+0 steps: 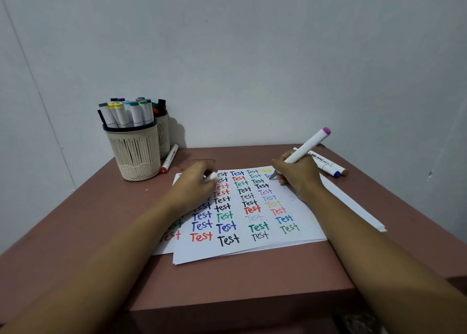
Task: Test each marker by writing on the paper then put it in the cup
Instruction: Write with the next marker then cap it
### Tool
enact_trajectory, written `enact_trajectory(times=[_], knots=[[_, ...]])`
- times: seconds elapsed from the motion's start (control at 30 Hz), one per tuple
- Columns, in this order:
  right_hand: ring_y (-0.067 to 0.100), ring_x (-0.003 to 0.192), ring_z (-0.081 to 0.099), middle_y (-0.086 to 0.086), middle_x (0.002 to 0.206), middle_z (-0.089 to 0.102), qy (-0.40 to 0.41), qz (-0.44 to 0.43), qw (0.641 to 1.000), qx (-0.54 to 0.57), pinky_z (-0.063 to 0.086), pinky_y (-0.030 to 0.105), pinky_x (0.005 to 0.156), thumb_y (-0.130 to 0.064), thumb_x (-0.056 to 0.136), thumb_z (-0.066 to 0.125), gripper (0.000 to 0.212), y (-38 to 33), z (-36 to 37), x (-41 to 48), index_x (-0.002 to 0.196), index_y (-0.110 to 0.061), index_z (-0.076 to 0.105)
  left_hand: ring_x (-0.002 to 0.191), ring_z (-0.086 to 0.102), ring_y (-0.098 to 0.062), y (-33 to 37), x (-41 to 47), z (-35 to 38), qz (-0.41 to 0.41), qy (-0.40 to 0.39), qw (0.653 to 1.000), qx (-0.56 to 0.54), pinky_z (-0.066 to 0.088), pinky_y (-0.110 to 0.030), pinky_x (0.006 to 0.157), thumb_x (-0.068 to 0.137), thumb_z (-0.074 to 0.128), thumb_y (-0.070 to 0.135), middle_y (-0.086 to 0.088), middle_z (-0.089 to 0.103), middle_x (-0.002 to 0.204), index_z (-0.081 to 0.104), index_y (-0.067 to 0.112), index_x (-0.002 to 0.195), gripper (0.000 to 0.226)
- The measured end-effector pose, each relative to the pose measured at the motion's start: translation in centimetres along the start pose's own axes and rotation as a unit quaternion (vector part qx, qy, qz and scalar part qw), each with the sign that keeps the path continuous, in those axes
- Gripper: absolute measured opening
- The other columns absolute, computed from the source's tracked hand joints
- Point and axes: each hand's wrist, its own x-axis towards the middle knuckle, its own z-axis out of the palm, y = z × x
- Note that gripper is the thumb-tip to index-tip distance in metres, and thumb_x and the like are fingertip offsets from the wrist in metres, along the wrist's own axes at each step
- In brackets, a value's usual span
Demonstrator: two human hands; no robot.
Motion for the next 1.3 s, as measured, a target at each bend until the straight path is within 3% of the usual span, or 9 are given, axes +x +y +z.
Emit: enact_trajectory(times=[0.33, 0.5, 0.67, 0.8, 1.07, 1.2, 1.3], knots=[[0.019, 0.047, 0.049, 0.008, 0.059, 0.054, 0.028, 0.001, 0.999, -0.028, 0.04, 0.026, 0.049, 0.001, 0.076, 0.059, 0.017, 0.26, 0.31, 0.09, 0.067, -0.012, 0.053, 0.09, 0.049, -0.013, -0.06, 0.05, 0.19, 0.012, -0.019, 1.0, 0.004, 0.03, -0.021, 0.069, 0.092, 0.054, 0.017, 0.0, 0.057, 0.1, 0.057, 0.012, 0.107, 0.016], [0.018, 0.045, 0.05, 0.002, 0.046, 0.054, 0.026, 0.001, 1.0, -0.007, 0.041, 0.025, 0.047, 0.005, 0.075, 0.057, 0.021, 0.14, 0.17, 0.01, 0.061, -0.011, 0.053, 0.093, 0.052, -0.013, -0.1, 0.09, 0.14, 0.006, -0.024, 1.0, -0.002, 0.031, -0.02, 0.07, 0.092, 0.054, 0.018, 0.0, 0.057, 0.101, 0.057, 0.014, 0.108, 0.016], [0.019, 0.047, 0.048, 0.008, 0.055, 0.052, 0.015, 0.005, 1.0, -0.021, 0.04, 0.026, 0.048, 0.003, 0.076, 0.059, 0.021, -0.1, 0.3, -0.28, 0.063, -0.012, 0.052, 0.096, 0.052, -0.014, -0.15, 0.11, 0.16, 0.005, -0.025, 1.0, 0.004, 0.031, -0.02, 0.07, 0.092, 0.054, 0.017, 0.001, 0.056, 0.102, 0.057, 0.014, 0.109, 0.017], [0.008, 0.035, 0.043, 0.001, 0.049, 0.045, 0.014, 0.007, 0.999, -0.044, 0.034, 0.021, 0.042, 0.001, 0.077, 0.06, 0.025, -0.35, 0.32, -0.44, 0.061, -0.013, 0.047, 0.095, 0.049, -0.011, -0.21, 0.11, 0.12, 0.011, -0.026, 1.0, 0.012, 0.031, -0.02, 0.072, 0.092, 0.054, 0.018, 0.0, 0.057, 0.106, 0.057, 0.014, 0.11, 0.018], [0.016, 0.046, 0.046, 0.003, 0.053, 0.049, 0.038, -0.003, 0.999, -0.028, 0.038, 0.025, 0.048, 0.001, 0.076, 0.059, 0.023, -0.22, 0.16, -0.31, 0.061, -0.014, 0.049, 0.093, 0.05, -0.01, -0.05, 0.03, 0.05, 0.007, -0.03, 0.999, 0.008, 0.033, -0.021, 0.072, 0.093, 0.053, 0.018, 0.003, 0.055, 0.102, 0.057, 0.014, 0.11, 0.018], [0.002, 0.03, 0.042, 0.003, 0.055, 0.045, 0.028, -0.005, 0.999, -0.042, 0.032, 0.014, 0.035, 0.003, 0.078, 0.058, 0.025, -0.49, 0.26, -0.68, 0.062, -0.013, 0.046, 0.094, 0.049, -0.01, -0.02, 0.03, 0.04, 0.01, -0.03, 0.999, 0.009, 0.033, -0.021, 0.073, 0.093, 0.053, 0.018, 0.002, 0.056, 0.104, 0.057, 0.014, 0.11, 0.018], [0.005, 0.032, 0.043, 0.002, 0.054, 0.045, 0.035, -0.004, 0.999, -0.04, 0.032, 0.014, 0.035, 0.003, 0.077, 0.057, 0.024, -0.45, 0.22, -0.66, 0.062, -0.013, 0.047, 0.096, 0.05, -0.011, 0.01, 0.06, 0.01, 0.009, -0.032, 0.999, 0.011, 0.034, -0.021, 0.076, 0.093, 0.053, 0.018, 0.001, 0.057, 0.107, 0.057, 0.014, 0.112, 0.019]])
